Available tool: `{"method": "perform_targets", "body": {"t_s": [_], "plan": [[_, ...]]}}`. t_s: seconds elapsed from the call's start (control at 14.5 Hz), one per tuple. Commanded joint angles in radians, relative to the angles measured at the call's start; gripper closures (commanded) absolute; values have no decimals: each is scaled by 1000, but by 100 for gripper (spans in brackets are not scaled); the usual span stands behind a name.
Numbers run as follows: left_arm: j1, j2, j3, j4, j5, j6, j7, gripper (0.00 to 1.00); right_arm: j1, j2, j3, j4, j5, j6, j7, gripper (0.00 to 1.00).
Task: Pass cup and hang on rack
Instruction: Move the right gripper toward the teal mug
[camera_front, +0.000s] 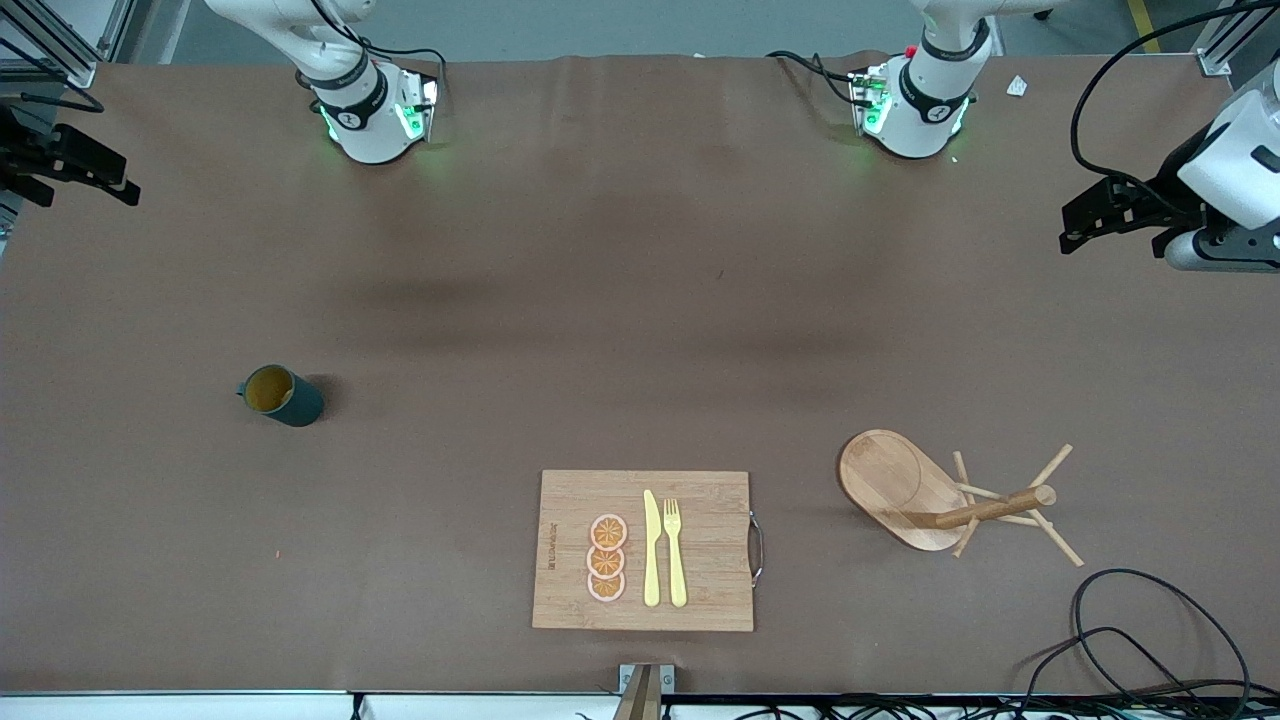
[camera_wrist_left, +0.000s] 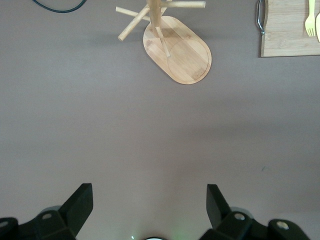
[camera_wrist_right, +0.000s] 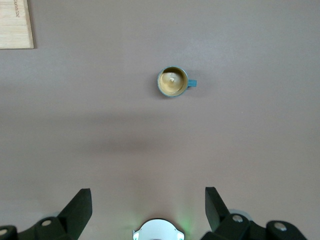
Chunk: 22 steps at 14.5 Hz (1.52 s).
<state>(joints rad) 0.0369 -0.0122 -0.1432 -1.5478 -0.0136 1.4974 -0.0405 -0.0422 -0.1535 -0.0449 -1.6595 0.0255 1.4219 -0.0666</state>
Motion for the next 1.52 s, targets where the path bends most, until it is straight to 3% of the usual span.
{"method": "perform_targets", "body": {"t_s": [0.0, 0.9, 1.1, 1.45], "plan": [[0, 3, -1, 21, -13, -2, -7, 0, -10, -21, 5, -20, -6, 2, -13, 0], [3, 106, 5, 139, -6, -2, -22, 0, -16, 3, 2, 38, -6, -12, 2, 0], [18, 97, 8, 146, -67, -55, -19, 0, -21, 11, 2, 38, -6, -12, -8, 0], [18, 89, 11, 172, -59, -83, -21, 0, -50, 152, -3, 40, 4, -5, -9, 0]]}}
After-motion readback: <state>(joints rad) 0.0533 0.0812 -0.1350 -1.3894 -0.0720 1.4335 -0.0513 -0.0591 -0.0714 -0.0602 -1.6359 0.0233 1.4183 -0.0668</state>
